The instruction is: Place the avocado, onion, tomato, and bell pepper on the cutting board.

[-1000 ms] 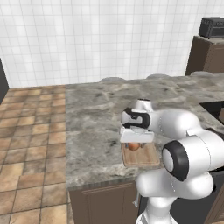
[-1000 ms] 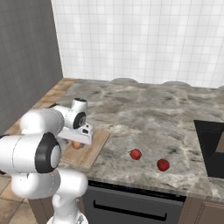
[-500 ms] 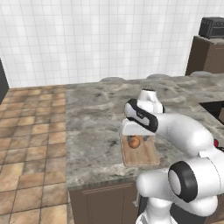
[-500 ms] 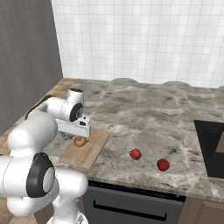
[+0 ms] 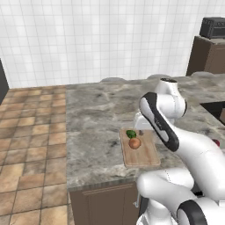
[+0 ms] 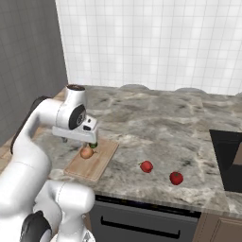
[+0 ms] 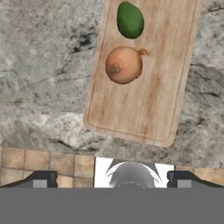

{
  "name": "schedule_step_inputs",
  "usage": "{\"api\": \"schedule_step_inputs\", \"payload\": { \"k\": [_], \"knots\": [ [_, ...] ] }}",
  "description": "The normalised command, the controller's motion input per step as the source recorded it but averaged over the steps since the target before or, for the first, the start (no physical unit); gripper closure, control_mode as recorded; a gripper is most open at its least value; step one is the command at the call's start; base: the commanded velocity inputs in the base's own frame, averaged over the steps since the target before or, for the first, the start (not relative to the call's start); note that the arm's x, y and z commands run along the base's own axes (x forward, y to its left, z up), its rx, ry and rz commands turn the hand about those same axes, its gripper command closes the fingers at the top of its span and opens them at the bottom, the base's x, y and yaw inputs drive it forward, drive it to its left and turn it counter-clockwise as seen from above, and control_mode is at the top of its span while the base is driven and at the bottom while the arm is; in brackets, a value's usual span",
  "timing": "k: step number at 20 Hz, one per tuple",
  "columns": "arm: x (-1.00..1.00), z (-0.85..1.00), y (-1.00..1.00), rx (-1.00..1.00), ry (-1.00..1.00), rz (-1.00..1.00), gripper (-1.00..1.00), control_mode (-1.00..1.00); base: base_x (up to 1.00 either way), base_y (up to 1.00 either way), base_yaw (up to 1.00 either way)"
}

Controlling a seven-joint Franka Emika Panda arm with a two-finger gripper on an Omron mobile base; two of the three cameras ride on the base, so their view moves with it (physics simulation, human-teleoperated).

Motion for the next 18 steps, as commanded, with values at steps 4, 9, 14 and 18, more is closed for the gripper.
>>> {"api": "schedule_step_inputs", "payload": {
  "k": [4, 9, 14, 18],
  "knots": [
    [-0.62, 0.61, -0.53, 0.00, -0.17, -0.01, -1.00, -1.00, 0.00, 0.00, 0.00],
    [-0.52, 0.48, -0.60, 0.00, -0.18, 0.00, -1.00, -1.00, 0.00, 0.00, 0.00],
    [-0.31, 0.31, -0.61, 0.00, -0.15, 0.00, -1.00, -1.00, 0.00, 0.00, 0.00],
    [-0.18, 0.13, -0.67, 0.00, -0.11, 0.01, -1.00, -1.00, 0.00, 0.00, 0.00]
  ]
}}
